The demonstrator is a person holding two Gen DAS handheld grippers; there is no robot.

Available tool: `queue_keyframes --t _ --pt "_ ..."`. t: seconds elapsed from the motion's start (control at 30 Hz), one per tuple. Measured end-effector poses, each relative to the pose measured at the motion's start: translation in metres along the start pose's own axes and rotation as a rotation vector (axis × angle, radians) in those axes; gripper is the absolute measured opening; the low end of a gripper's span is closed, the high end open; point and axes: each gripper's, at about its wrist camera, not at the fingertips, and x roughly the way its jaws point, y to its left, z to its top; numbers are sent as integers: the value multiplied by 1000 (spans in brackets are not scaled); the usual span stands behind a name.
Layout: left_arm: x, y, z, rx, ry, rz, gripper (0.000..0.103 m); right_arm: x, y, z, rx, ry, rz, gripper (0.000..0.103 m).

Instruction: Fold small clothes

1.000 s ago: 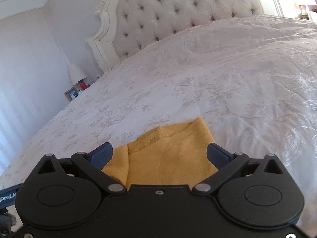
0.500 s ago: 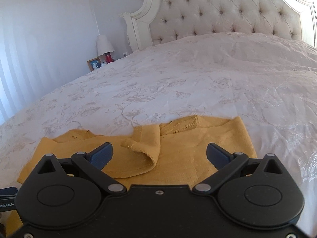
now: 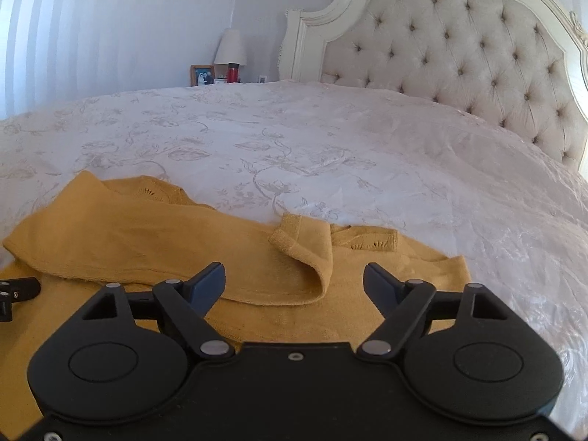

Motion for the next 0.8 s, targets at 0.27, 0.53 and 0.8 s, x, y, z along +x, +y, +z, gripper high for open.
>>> queue_keyframes --t 0.27,0.53,0.8 --pt "1 -1 -3 -4 -5 6 92 50 8 13 -176 136 -56 55" --pt "2 -2 -4 -8 -4 7 93 39 -21 34 -42 165 -48 8" --pt "2 -2 -4 -9 -5 9 93 22 -104 28 264 237 -37 8"
